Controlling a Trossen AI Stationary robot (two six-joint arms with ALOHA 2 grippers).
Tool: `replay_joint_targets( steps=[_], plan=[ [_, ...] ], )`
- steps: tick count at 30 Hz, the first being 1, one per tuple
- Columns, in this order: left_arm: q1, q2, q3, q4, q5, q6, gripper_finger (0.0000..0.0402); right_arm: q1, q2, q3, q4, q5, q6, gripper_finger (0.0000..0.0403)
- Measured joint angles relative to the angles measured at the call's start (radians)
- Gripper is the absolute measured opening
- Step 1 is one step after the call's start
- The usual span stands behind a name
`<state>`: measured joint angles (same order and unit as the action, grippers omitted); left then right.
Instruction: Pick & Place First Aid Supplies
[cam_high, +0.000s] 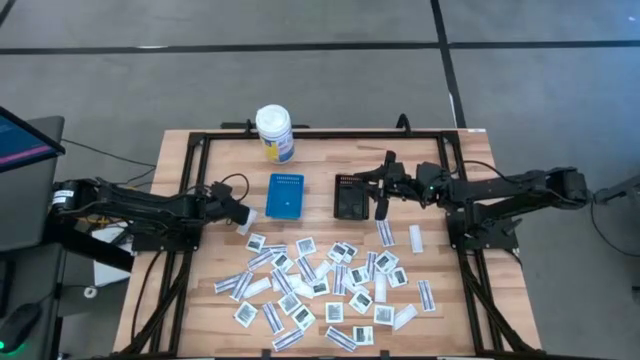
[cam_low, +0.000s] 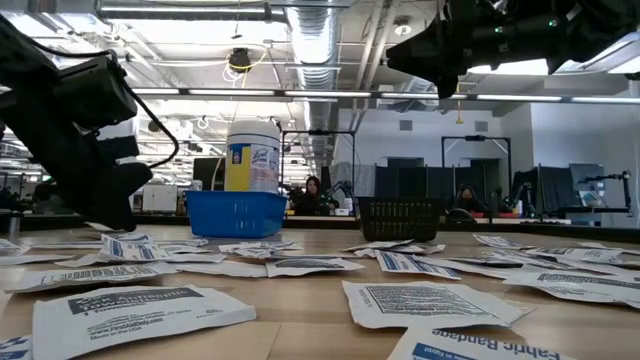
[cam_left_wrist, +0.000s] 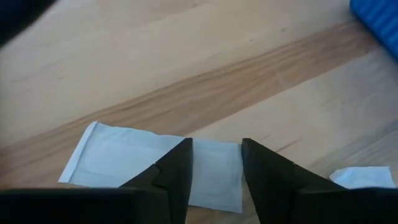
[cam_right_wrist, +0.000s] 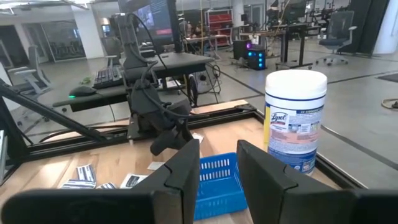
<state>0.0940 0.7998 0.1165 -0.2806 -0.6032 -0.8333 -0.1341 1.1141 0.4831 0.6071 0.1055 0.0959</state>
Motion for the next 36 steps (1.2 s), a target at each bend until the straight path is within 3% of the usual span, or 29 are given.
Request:
replay_joint_targets(
  steps=[15, 20, 29, 33, 36],
  plan=[
    [-0.004, 0.004, -0.005, 0.089, 0.027, -0.003, 0.0016, 0.017, 0.000, 0.000, -0.015, -0.004, 0.002, 0.0102],
    [-0.004, 0.005, -0.006, 0.157, 0.047, -0.001, 0.0012, 0.023, 0.000, 0.000, -0.042, -0.003, 0.005, 0.0102],
    [-0.105, 0.004, -0.006, 0.651, 0.047, 0.254, 0.0008, 0.023, 0.000, 0.000, -0.041, -0.004, 0.029, 0.0102],
    [-0.150, 0.003, -0.005, 0.872, 0.106, 0.380, 0.0012, 0.023, 0.000, 0.000, -0.038, -0.003, 0.028, 0.0102],
    [-0.165, 0.005, -0.005, 0.938, 0.147, 0.432, 0.0021, 0.017, 0.000, 0.000, -0.034, -0.004, 0.027, 0.0102]
  ],
)
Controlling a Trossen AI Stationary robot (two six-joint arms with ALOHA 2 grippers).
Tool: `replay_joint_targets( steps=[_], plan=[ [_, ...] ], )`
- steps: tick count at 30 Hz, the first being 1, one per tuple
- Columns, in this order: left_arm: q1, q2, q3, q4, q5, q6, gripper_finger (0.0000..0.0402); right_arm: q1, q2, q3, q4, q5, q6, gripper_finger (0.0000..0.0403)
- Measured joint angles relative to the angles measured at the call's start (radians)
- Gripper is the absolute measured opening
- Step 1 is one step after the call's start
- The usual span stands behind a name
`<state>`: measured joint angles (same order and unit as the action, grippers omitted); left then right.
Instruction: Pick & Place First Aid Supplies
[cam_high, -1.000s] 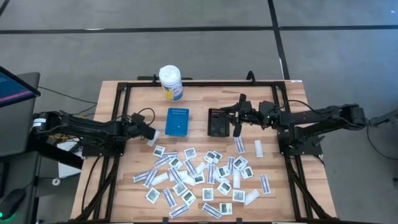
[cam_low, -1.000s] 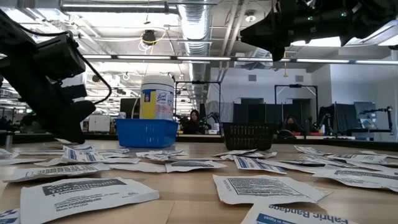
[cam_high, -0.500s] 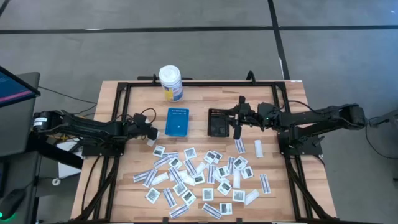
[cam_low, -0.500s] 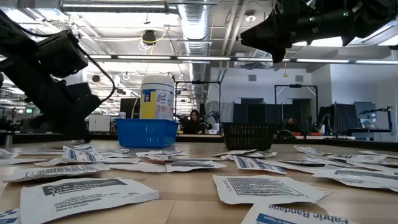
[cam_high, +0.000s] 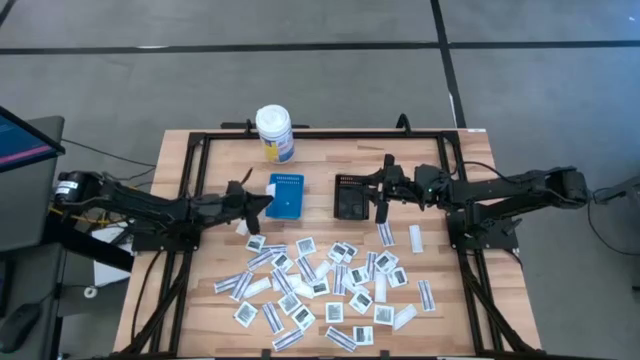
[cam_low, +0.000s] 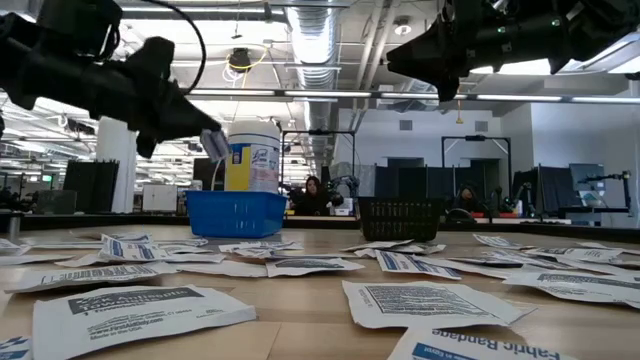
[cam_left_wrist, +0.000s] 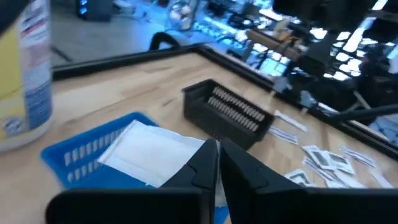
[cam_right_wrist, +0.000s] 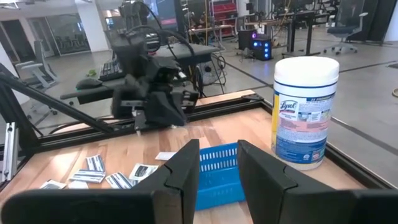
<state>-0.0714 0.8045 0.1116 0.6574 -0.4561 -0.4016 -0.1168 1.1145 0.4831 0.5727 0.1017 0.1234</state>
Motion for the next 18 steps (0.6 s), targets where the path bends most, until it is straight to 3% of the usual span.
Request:
replay_joint_targets(
  steps=[6, 13, 18],
  plan=[
    [-0.001, 0.094, 0.000, 0.011, 0.024, -0.039, 0.0029, -0.020, 0.000, 0.000, 0.030, 0.001, 0.000, 0.0102],
    [0.000, 0.326, 0.014, 0.180, 0.026, -0.050, 0.0031, -0.030, 0.000, 0.000, 0.061, 0.002, -0.002, 0.0102],
    [0.012, 0.487, 0.092, 0.194, 0.026, -0.024, 0.0030, -0.030, 0.000, 0.000, 0.066, 0.002, -0.002, 0.0102]
  ],
)
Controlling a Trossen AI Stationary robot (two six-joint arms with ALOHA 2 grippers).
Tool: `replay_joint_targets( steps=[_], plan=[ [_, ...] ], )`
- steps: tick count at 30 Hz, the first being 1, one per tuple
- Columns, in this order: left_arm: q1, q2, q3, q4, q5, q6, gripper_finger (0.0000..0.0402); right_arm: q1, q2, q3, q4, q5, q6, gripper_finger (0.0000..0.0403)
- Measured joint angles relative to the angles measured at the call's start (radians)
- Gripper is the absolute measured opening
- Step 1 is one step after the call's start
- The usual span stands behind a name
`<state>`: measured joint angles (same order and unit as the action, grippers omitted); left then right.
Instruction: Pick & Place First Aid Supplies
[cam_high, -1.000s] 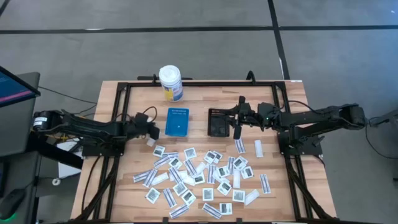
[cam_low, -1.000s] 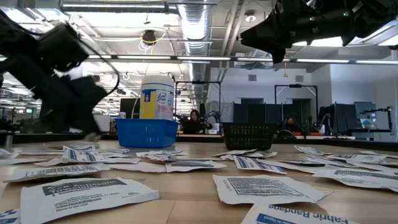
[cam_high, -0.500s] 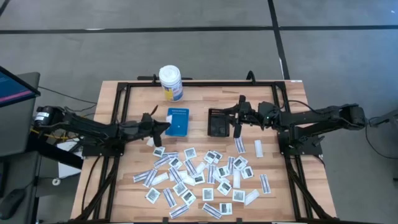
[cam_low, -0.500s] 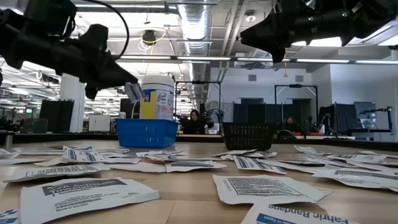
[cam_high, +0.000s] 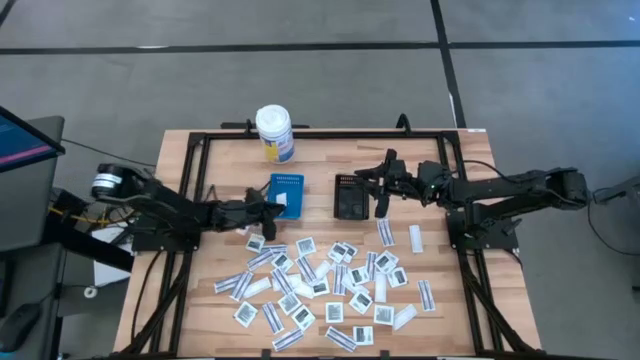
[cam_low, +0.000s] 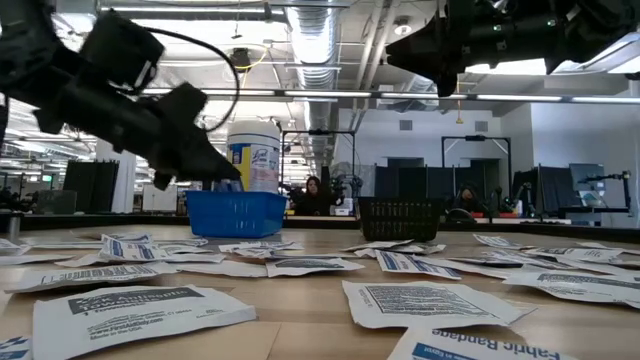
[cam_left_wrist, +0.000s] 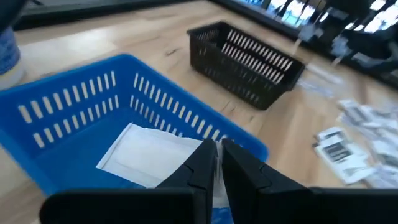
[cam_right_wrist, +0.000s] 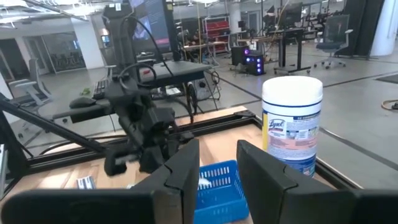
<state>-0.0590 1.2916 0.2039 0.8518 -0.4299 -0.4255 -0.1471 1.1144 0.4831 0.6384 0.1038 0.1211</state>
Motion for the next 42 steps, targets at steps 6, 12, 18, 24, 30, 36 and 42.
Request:
replay_joint_targets(
  steps=[6, 12, 18, 24, 30, 36, 42],
  plan=[
    [0.053, 0.132, 0.073, 0.002, -0.004, 0.006, 0.0043, 0.000, 0.000, 0.000, 0.000, 0.001, 0.000, 0.0102],
    [0.072, 0.095, 0.089, -0.004, 0.023, 0.031, 0.0076, 0.005, 0.000, 0.000, -0.017, 0.000, 0.001, 0.0102],
    [0.071, -0.031, 0.089, -0.005, 0.109, 0.110, 0.0097, 0.016, 0.000, 0.000, -0.060, -0.001, 0.007, 0.0102],
    [0.068, -0.187, 0.089, -0.175, 0.231, 0.131, 0.0099, 0.050, 0.000, 0.000, -0.077, -0.002, 0.028, 0.0102],
    [0.015, -0.366, 0.089, -0.555, 0.226, 0.041, 0.0099, 0.099, 0.000, 0.000, -0.080, -0.002, 0.030, 0.0102],
    [-0.061, -0.536, 0.088, -0.818, 0.199, -0.063, 0.0099, 0.132, 0.000, 0.000, -0.085, -0.001, 0.030, 0.0102],
    [-0.111, -0.643, 0.088, -1.050, 0.009, -0.081, 0.0099, 0.155, 0.000, 0.000, -0.087, 0.001, 0.030, 0.0102]
  ],
)
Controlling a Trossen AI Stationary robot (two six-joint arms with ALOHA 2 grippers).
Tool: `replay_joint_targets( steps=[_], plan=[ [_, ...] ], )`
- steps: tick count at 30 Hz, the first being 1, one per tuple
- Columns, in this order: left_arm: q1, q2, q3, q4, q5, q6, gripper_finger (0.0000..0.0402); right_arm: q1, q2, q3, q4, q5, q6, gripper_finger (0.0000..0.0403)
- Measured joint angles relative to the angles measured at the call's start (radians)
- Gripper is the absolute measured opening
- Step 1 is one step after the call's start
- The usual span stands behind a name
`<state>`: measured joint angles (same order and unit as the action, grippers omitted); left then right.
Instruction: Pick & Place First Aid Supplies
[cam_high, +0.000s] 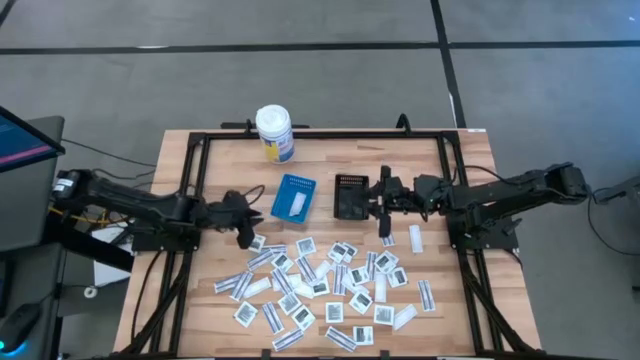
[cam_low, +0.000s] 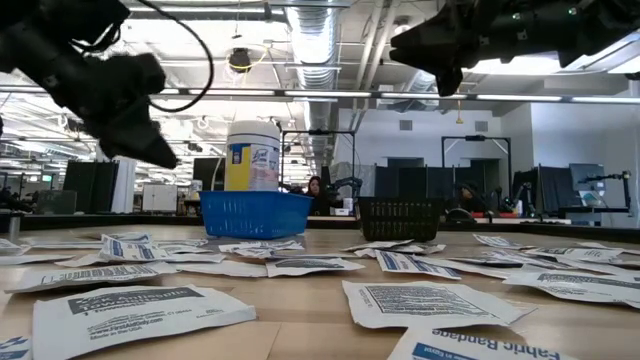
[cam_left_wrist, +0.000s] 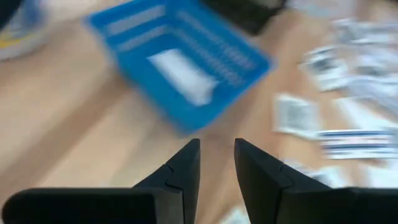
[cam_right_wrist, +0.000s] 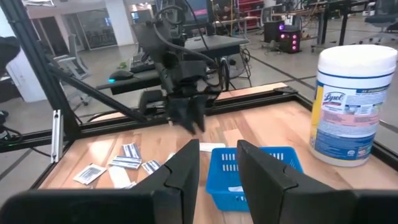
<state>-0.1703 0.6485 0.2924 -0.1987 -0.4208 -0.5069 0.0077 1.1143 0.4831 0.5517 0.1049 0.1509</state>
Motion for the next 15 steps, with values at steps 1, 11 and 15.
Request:
replay_joint_targets(
  steps=[1, 11, 15],
  plan=[
    [0.003, -0.007, 0.000, -0.044, -0.032, -0.014, 0.0099, 0.003, 0.000, 0.000, -0.001, 0.000, 0.000, 0.0102],
    [0.057, 0.089, -0.052, -0.180, -0.082, -0.212, 0.0099, -0.008, 0.000, 0.000, -0.002, 0.001, -0.001, 0.0102],
    [0.058, 0.148, -0.081, -0.122, -0.084, -0.237, 0.0099, -0.031, 0.000, 0.000, -0.002, 0.001, -0.003, 0.0102]
  ],
)
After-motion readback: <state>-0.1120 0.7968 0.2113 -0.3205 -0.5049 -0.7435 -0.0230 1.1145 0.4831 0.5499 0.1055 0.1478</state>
